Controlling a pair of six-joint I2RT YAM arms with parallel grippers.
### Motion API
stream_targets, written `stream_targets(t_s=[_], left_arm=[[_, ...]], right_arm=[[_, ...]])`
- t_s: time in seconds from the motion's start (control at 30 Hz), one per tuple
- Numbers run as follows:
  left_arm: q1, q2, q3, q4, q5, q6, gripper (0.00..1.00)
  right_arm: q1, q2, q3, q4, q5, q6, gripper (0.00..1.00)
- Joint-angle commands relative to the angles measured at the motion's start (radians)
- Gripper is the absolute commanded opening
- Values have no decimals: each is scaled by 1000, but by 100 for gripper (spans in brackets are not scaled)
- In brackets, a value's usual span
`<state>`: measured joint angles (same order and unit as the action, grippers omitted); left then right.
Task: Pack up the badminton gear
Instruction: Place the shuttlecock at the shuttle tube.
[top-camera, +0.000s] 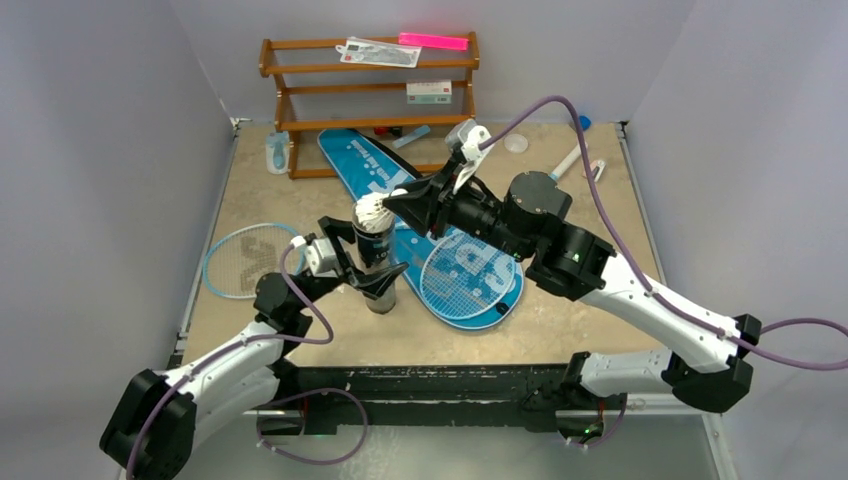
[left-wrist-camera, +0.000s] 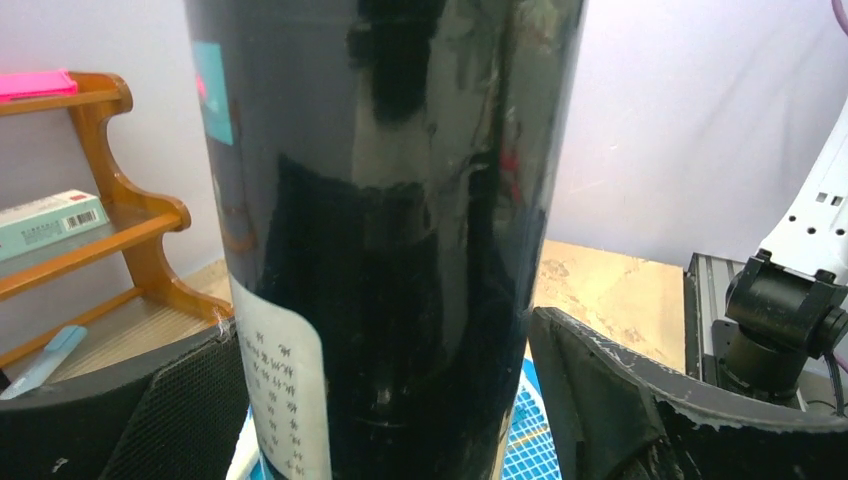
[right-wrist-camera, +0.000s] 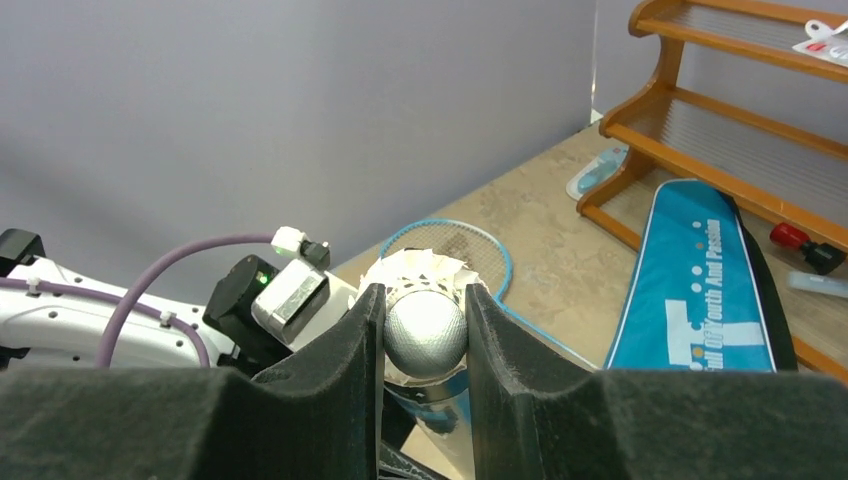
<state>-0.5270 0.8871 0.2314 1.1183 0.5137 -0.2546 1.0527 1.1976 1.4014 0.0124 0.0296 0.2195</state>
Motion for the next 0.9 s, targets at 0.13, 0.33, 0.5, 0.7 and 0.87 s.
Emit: stream_targets(t_s=[0.13,0.33,0.5,0.7,0.87], left_arm=[[-5,-47,44,-138,-14,42,100],[-4,-101,83,-284,-79,33,100],[-4,-164,122,-422,-105,62,100],[-5,-211,169,-551,-99,76,100],[-3,-238,202,-623,-124,78,100]], right_arm=[[0,49,145,-183,-50,-30,13],[1,69,190,-246,-61,-43,13],[1,92,229,-290,-58,-54,13],[0,110,253,-324,-54,-68,13],[1,125,282,-358,-58,-79,13]])
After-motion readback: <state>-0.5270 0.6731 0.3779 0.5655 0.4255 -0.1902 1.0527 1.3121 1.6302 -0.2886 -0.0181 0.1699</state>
